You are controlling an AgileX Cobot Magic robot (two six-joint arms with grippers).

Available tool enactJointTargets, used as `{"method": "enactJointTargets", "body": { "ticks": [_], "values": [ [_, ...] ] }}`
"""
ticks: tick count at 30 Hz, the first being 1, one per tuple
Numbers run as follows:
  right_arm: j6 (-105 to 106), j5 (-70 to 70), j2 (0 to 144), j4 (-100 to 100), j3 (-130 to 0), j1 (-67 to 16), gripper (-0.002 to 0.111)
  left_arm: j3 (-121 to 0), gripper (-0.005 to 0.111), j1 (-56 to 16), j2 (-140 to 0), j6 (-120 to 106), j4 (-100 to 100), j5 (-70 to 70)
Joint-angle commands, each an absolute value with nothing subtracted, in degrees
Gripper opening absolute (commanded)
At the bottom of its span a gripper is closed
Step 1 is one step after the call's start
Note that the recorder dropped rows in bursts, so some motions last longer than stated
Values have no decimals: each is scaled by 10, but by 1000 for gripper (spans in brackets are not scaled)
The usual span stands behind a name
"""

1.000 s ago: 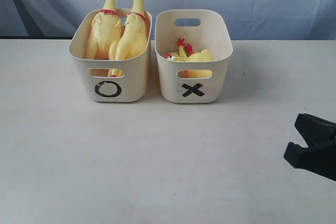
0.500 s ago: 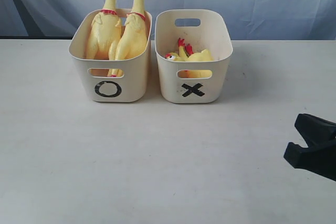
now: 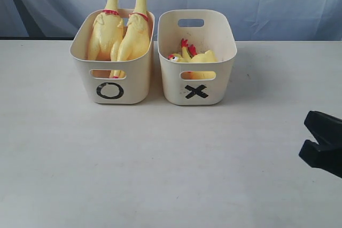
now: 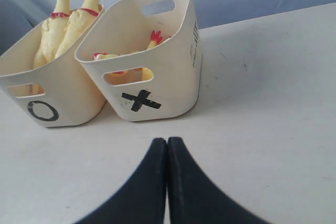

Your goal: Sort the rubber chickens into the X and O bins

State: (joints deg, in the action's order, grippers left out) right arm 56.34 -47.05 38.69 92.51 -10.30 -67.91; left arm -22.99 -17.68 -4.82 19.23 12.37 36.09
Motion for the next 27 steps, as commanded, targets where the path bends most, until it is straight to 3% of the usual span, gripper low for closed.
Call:
{"method": "enactJointTargets", "body": {
  "ticks": [1,8,20,27],
  "values": [
    [565,-469,353,921,-100,-680,-1,-229,0,-176,-33,193,127,361],
    [565,-448,298,921,-100,-596,-1,-229,0,-170,0,193,125,361],
    [565,-465,122,921,-100,-249,-1,-229,0,-48,0,193,126,361],
    [565,-536,28,927,-100,-118,-1,-229,0,8,0,193,127,361]
  ]
}}
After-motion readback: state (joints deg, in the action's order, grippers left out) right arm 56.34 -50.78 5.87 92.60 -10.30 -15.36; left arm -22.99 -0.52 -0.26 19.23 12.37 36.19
